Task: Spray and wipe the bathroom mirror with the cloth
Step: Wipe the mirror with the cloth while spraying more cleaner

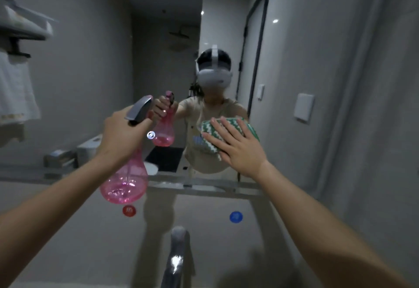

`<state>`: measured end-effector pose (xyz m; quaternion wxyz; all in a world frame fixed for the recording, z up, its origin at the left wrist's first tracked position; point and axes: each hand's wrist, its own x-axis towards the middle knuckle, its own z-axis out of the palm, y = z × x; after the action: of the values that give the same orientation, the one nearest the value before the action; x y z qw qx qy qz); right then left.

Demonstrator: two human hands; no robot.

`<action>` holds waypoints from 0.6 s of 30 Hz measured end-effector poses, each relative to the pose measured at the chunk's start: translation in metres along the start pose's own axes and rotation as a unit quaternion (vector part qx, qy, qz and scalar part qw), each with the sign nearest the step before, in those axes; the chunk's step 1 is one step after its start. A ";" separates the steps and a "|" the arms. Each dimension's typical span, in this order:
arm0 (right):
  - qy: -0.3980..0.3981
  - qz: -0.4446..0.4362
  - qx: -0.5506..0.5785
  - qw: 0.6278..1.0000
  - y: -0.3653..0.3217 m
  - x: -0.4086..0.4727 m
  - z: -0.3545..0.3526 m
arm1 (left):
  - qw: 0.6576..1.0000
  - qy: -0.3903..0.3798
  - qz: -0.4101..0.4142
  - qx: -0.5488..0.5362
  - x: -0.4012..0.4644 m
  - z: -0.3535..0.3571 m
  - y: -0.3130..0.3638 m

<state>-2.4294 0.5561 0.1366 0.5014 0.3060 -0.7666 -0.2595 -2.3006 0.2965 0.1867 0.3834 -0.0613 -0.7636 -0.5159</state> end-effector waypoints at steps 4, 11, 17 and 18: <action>0.038 0.049 0.000 0.998 0.060 -0.009 -0.011 | 0.999 -0.006 0.028 -0.018 0.016 0.040 0.037; 0.109 0.182 -0.001 0.977 0.189 0.007 -0.029 | 0.992 -0.030 0.120 -0.034 0.059 0.123 0.105; 0.113 0.309 0.029 0.944 0.292 0.045 -0.061 | 0.979 -0.064 0.190 -0.036 0.118 0.172 0.173; 0.113 0.321 0.033 0.940 0.311 0.054 -0.068 | 0.977 -0.069 0.199 -0.044 0.126 0.176 0.186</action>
<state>-2.4484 0.7213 0.4127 0.6312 0.0874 -0.7703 -0.0231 -2.3897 0.4908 0.3756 0.4213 -0.2642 -0.7376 -0.4567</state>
